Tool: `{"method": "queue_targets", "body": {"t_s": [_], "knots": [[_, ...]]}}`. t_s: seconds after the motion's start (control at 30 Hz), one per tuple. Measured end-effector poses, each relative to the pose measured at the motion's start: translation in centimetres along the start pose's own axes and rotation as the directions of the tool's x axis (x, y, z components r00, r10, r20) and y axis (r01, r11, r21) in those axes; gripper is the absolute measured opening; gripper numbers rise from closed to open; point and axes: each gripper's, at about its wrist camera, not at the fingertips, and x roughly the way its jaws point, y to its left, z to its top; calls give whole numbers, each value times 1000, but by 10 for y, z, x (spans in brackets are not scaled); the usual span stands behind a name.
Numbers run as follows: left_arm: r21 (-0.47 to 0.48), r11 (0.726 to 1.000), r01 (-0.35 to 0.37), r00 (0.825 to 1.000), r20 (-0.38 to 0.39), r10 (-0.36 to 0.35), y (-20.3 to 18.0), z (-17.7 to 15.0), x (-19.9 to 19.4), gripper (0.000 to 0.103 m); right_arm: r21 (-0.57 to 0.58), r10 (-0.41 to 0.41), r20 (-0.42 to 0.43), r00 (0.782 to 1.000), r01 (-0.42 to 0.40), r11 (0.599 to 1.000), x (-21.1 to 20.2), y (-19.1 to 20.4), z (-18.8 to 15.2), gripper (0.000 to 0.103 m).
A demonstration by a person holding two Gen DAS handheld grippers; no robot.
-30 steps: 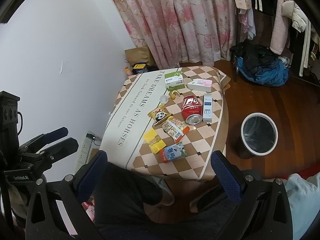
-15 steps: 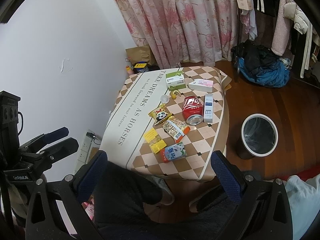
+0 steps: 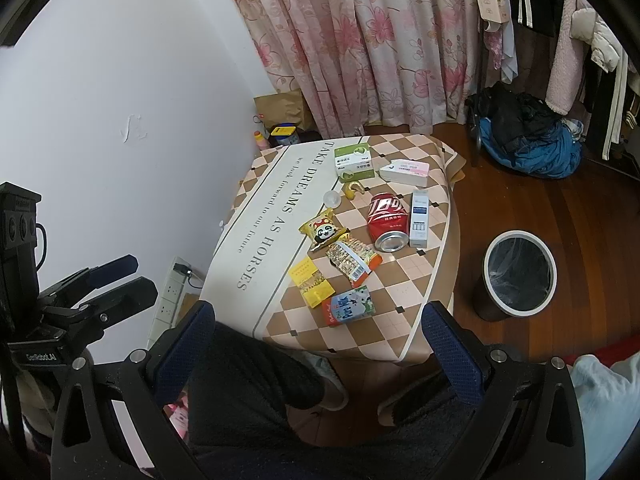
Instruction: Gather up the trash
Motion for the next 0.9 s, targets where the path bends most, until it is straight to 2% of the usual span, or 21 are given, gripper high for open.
{"method": "queue_targets", "body": {"t_s": [0.9], "knots": [[-2,1000,4,1000,-1,-4,2,0,0,103,-2,-6,2,1000,6,1000,2,2,-2,103]]}}
